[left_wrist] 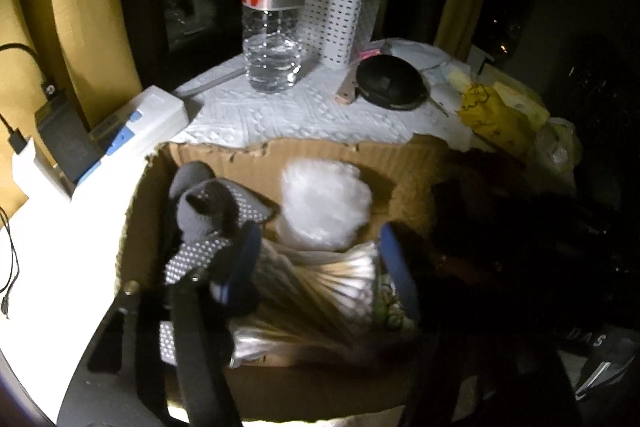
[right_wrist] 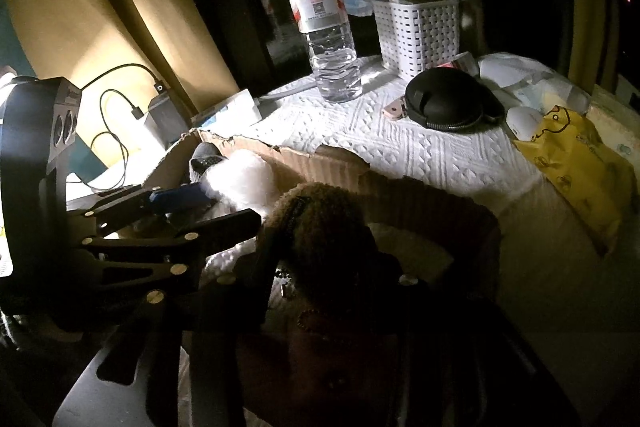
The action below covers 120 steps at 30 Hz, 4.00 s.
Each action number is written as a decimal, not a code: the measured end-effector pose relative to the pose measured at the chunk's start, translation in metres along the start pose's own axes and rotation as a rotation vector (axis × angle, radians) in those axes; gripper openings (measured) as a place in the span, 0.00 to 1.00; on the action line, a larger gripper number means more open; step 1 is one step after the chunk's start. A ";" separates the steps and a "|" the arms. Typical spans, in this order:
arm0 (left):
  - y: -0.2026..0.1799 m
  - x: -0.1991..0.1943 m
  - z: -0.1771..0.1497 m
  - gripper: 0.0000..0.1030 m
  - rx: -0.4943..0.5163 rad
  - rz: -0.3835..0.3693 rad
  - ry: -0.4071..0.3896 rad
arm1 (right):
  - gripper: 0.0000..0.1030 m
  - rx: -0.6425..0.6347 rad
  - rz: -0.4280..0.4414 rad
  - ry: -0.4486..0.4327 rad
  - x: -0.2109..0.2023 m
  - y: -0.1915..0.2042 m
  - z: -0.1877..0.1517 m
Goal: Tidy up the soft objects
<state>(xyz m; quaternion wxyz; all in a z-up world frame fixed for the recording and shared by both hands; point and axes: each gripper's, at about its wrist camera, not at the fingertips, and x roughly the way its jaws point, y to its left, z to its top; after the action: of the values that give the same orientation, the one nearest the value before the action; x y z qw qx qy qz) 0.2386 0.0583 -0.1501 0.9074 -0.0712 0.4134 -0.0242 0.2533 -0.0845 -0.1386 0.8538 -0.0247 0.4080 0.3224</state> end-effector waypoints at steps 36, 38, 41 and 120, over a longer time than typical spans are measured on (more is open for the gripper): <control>-0.031 -0.200 -0.039 0.73 0.029 0.059 -0.272 | 0.57 -0.061 -0.200 -0.223 -0.168 0.085 -0.018; -0.032 -0.211 -0.042 0.77 0.036 0.060 -0.285 | 0.59 -0.061 -0.209 -0.237 -0.177 0.092 -0.021; -0.034 -0.225 -0.046 0.79 0.043 0.052 -0.306 | 0.60 -0.061 -0.224 -0.254 -0.190 0.102 -0.026; -0.052 -0.327 -0.073 0.87 0.125 0.003 -0.412 | 0.65 0.001 -0.379 -0.389 -0.281 0.147 -0.060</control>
<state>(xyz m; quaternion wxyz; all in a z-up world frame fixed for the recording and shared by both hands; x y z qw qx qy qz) -0.0304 0.0323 0.0547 0.9754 -0.0175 0.2170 -0.0337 -0.0009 -0.1354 0.0542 0.9613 -0.0378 0.2247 0.1552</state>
